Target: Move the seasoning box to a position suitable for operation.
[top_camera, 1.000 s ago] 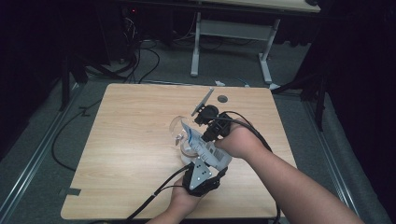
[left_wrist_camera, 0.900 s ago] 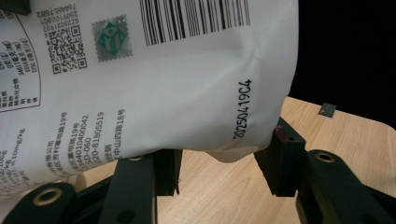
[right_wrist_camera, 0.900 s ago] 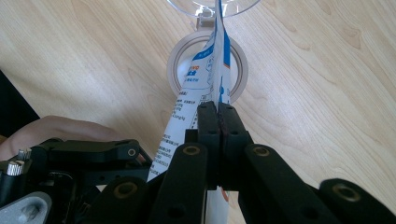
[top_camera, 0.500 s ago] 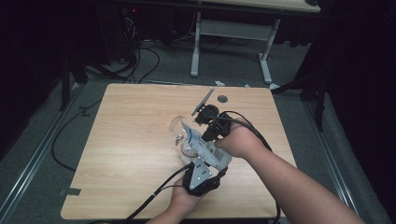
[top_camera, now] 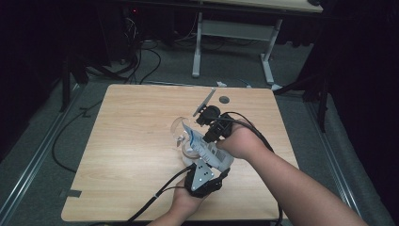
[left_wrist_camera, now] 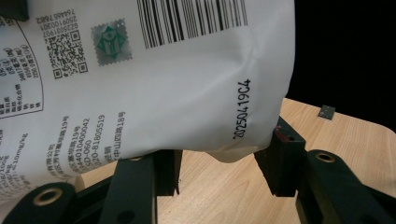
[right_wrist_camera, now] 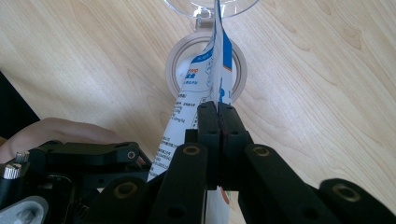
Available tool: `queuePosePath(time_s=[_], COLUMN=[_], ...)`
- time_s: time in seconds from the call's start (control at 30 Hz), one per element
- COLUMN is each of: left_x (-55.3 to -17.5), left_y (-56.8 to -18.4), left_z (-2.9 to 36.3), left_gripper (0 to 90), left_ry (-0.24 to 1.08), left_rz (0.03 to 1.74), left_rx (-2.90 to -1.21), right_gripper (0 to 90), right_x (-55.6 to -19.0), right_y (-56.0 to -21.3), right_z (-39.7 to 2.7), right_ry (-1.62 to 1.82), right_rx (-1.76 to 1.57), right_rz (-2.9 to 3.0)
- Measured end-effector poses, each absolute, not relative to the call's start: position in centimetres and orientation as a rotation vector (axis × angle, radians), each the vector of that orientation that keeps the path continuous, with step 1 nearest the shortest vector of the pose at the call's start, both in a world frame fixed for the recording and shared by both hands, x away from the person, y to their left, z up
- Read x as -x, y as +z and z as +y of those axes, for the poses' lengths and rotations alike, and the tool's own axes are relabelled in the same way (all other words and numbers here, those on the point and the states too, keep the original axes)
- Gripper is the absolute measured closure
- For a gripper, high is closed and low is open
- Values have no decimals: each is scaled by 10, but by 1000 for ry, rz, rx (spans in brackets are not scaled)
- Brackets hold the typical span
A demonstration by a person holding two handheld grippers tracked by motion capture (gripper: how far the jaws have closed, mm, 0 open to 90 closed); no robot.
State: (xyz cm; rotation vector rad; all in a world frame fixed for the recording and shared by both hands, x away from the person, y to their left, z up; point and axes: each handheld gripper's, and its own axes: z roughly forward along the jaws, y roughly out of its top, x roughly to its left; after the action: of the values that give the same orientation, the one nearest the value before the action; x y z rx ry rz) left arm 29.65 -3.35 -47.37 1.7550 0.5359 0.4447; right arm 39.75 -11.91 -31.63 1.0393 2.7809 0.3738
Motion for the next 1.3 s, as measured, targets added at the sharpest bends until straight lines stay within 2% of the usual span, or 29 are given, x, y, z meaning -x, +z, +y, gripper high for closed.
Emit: queuePosePath(time_s=[1.3], left_x=[-298], left_y=[-473], left_z=[-34], left_gripper=[549], left_ry=[433], left_rz=[541], left_rx=[-1739], right_gripper=[898], right_x=[-400], right_y=[-318], right_z=[-116], right_ry=[355], right_rx=[-1021], right_rz=[2783])
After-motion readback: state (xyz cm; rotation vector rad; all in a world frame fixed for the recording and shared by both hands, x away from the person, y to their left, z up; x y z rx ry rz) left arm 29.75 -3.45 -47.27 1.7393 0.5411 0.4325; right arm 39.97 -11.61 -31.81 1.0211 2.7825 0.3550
